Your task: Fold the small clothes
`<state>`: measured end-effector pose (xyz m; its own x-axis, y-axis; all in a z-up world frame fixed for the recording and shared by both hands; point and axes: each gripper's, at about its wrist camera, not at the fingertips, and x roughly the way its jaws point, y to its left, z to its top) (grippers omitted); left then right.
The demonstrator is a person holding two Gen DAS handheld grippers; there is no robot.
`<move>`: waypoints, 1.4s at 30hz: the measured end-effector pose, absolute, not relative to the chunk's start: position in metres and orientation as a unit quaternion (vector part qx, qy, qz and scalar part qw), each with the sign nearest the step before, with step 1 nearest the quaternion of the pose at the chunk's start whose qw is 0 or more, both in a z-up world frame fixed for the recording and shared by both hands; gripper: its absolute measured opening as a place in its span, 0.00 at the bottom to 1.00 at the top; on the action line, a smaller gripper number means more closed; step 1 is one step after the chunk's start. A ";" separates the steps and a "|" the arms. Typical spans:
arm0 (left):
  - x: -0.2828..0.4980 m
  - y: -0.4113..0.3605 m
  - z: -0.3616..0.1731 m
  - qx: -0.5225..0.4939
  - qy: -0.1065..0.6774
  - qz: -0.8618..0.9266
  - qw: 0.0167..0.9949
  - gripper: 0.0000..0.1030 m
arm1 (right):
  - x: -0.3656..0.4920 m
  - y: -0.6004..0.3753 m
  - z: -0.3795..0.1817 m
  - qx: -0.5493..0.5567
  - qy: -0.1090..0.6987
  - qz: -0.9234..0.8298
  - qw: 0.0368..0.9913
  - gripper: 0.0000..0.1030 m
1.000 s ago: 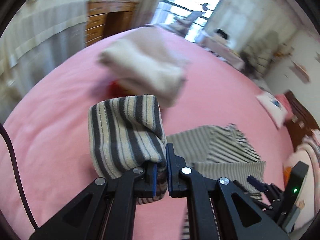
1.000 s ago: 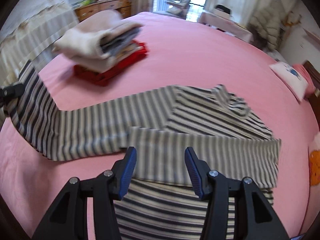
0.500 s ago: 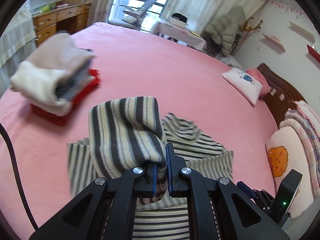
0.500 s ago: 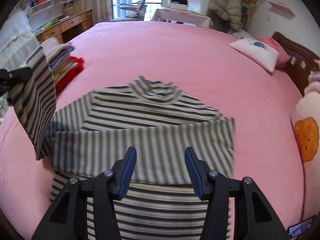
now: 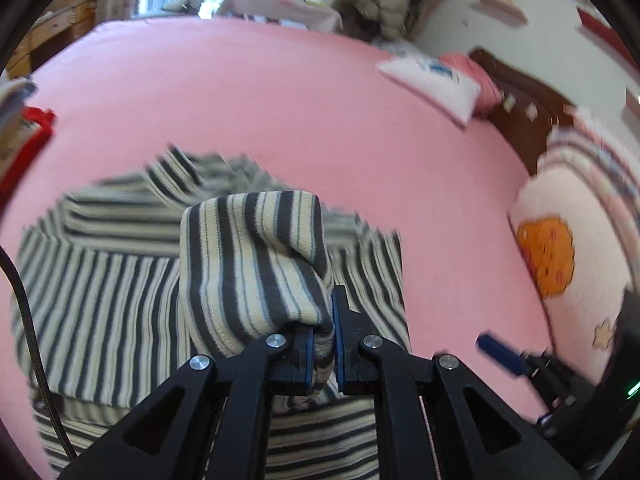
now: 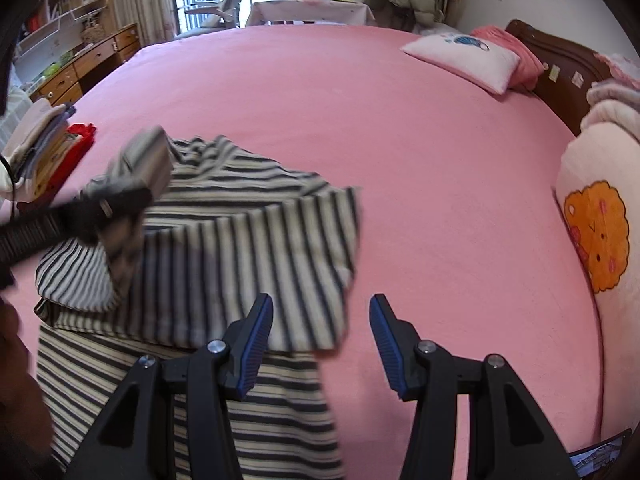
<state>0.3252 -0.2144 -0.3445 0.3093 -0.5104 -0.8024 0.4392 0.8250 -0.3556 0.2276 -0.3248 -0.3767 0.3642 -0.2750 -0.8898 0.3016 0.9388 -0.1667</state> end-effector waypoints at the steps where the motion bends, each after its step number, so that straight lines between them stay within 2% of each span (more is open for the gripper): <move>1: 0.321 -0.223 -0.356 -0.028 0.517 -0.298 0.802 0.06 | 0.226 -0.330 -0.380 0.013 0.538 -0.176 0.824 0.49; 5: 0.304 -0.237 -0.394 -0.011 0.543 -0.314 0.779 0.08 | 0.219 -0.346 -0.392 0.011 0.547 -0.183 0.816 0.49; 7: 0.298 -0.240 -0.408 -0.006 0.561 -0.327 0.760 0.27 | 0.218 -0.351 -0.396 0.016 0.551 -0.182 0.814 0.49; 8: 0.295 -0.240 -0.413 -0.004 0.567 -0.330 0.754 0.46 | 0.217 -0.353 -0.397 0.021 0.552 -0.178 0.814 0.49; 12: 0.288 -0.224 -0.416 -0.006 0.564 -0.331 0.757 0.66 | 0.219 -0.354 -0.397 0.027 0.548 -0.167 0.819 0.49; 14: 0.286 -0.209 -0.410 -0.010 0.556 -0.330 0.763 0.70 | 0.223 -0.352 -0.397 0.025 0.547 -0.160 0.821 0.49; 20: 0.284 -0.150 -0.383 0.019 0.542 -0.302 0.784 0.70 | 0.239 -0.329 -0.397 0.025 0.546 -0.109 0.830 0.49; 27: 0.331 -0.068 -0.362 0.044 0.518 -0.199 0.831 0.70 | 0.258 -0.274 -0.407 -0.019 0.542 -0.023 0.840 0.49; 35: 0.385 -0.002 -0.377 0.023 0.539 -0.123 0.833 0.70 | 0.254 -0.210 -0.438 -0.210 0.537 -0.002 0.817 0.49; 42: 0.392 0.017 -0.396 0.007 0.564 -0.109 0.819 0.70 | 0.254 -0.180 -0.476 -0.348 0.528 -0.022 0.774 0.49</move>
<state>0.3917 0.0173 -0.3958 0.3401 -0.1706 -0.9248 0.1855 0.9762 -0.1119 0.2542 -0.1801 -0.4762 0.4420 -0.4011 -0.8023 -0.3339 0.7566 -0.5622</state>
